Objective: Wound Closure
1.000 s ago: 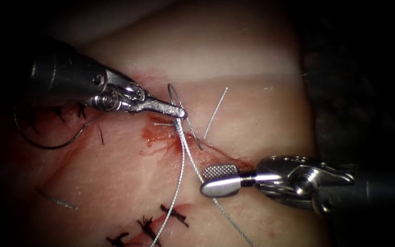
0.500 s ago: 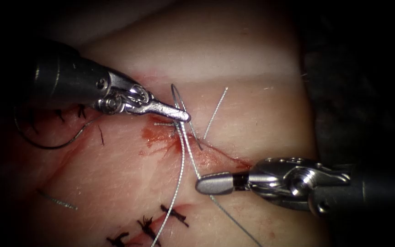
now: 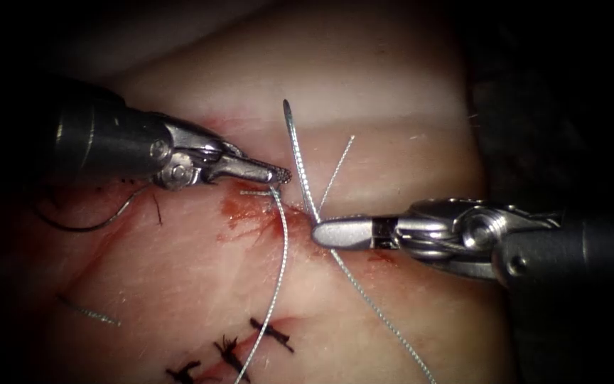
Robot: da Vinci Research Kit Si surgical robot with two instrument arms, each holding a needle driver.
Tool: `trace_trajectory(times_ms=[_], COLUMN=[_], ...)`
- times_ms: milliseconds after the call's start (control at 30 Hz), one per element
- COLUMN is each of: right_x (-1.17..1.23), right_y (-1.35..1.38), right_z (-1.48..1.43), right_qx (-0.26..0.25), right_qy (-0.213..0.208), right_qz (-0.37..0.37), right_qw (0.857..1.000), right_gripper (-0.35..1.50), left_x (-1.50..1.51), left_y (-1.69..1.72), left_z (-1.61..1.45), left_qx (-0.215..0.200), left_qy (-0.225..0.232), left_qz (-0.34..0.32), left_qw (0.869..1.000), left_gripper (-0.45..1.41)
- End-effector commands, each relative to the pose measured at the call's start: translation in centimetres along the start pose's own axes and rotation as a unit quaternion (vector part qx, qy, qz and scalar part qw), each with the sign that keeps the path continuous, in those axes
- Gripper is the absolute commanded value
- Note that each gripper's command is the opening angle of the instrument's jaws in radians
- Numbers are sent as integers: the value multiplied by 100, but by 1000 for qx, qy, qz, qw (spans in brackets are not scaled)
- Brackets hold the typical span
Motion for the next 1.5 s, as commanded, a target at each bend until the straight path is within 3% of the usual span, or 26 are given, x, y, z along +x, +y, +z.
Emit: trace_trajectory(times_ms=[33,133,300,367,500,667,767,867,967,1333,1367,1433,1500], right_x=[0,-2,-2,-3,-4,-4,-5,-4,-4,-2,-2,-2,-2], right_y=[5,6,4,4,3,3,4,3,3,2,2,2,2], right_z=[7,8,14,15,16,18,18,18,18,16,16,17,17], right_qx=[0,0,-2,-2,-1,0,0,0,1,4,4,4,4], right_qy=[1,1,3,4,5,6,6,6,7,9,9,9,9], right_qz=[-1,-2,-1,-2,-2,-2,-2,-2,-2,0,0,0,0], right_qw=[1000,1000,1000,1000,1000,1000,1000,1000,1000,1000,1000,1000,1000], right_gripper=[-35,-35,-35,-35,-35,-35,-35,-35,-35,-35,-35,-35,-35], left_x=[-1,-2,-3,-4,-7,-12,-15,-17,-19,-31,-31,-30,-29], left_y=[-4,1,9,9,5,2,4,1,-1,-6,-6,-3,-2], left_z=[5,10,23,31,35,31,26,25,28,36,36,33,32], left_qx=[0,-1,7,25,36,52,61,76,76,65,64,62,60], left_qy=[0,3,15,40,54,52,41,30,30,15,16,20,22], left_qz=[-1,12,116,185,206,210,163,164,162,99,84,29,2], left_qw=[1000,1000,993,982,976,975,984,983,983,993,994,997,998], left_gripper=[125,123,111,108,99,66,62,29,27,-13,-30,-45,-45])
